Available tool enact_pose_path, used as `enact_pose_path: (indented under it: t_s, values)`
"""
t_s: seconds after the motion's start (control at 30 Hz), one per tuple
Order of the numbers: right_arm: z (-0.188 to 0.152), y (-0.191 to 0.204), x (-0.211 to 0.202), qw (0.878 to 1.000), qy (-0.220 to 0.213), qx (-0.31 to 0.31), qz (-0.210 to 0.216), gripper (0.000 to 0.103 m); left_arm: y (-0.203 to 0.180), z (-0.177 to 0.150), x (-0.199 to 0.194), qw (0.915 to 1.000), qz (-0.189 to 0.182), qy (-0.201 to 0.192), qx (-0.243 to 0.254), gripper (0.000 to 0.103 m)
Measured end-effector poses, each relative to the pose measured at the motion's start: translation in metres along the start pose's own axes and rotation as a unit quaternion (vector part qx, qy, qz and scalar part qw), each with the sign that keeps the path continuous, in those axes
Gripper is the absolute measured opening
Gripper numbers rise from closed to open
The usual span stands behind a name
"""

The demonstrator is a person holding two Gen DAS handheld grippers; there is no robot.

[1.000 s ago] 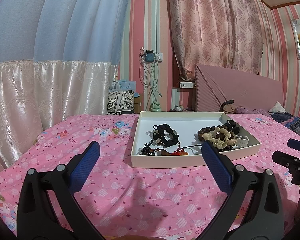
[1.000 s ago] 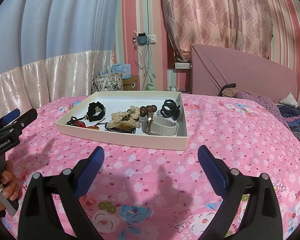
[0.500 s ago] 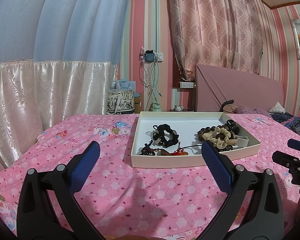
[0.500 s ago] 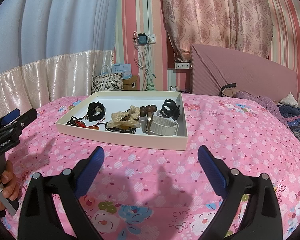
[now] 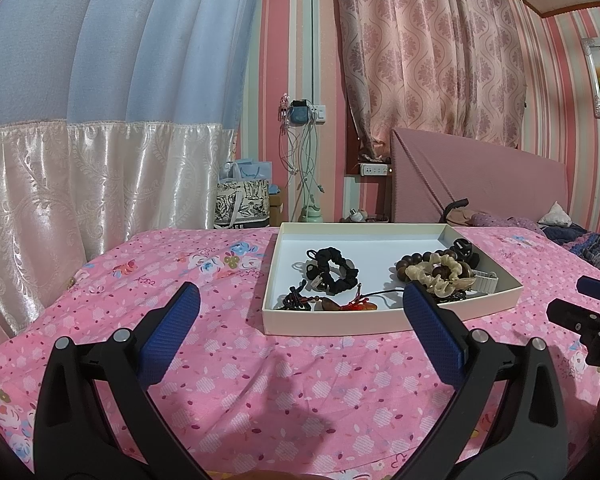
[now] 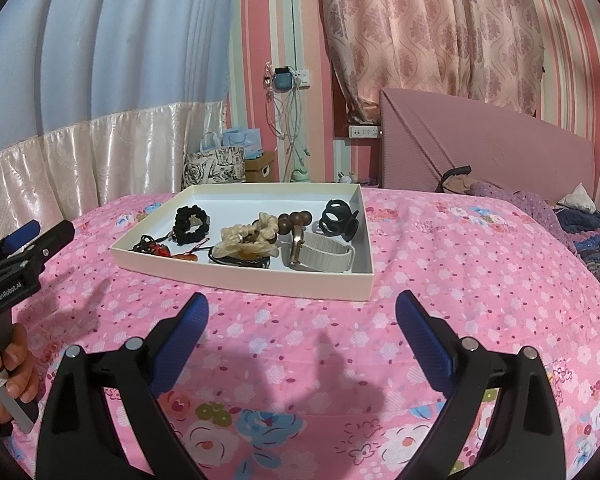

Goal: Organize jewelry

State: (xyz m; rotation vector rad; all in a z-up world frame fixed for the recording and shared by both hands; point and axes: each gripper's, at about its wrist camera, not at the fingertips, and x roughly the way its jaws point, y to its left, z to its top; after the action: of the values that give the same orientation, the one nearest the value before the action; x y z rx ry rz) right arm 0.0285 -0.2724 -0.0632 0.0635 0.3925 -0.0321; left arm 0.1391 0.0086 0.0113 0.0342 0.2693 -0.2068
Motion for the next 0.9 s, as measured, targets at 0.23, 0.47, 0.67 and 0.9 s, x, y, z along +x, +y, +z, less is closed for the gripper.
enact_pose_path:
  t_s: [0.23, 0.47, 0.67, 0.9]
  values:
    - [-0.0001, 0.0029, -0.0002, 1.000, 0.001, -0.001, -0.002, 0.094, -0.0026, -0.0004, -0.0017, 1.0000, -0.002, 0.001, 0.004, 0.100]
    - [-0.0002, 0.0033, -0.0006, 1.000, 0.002, -0.003, -0.002, 0.094, -0.0042, -0.0009, -0.0022, 1.0000, -0.001, 0.004, 0.008, 0.100]
    - [-0.0003, 0.0034, -0.0010, 1.000, 0.002, -0.003, -0.002, 0.094, -0.0055, -0.0012, -0.0037, 0.9999, 0.000, 0.002, 0.011, 0.100]
    - [-0.0005, 0.0030, -0.0010, 1.000, 0.002, -0.004, -0.003, 0.094, -0.0057, -0.0012, -0.0038, 0.9999, 0.000, 0.002, 0.011, 0.100]
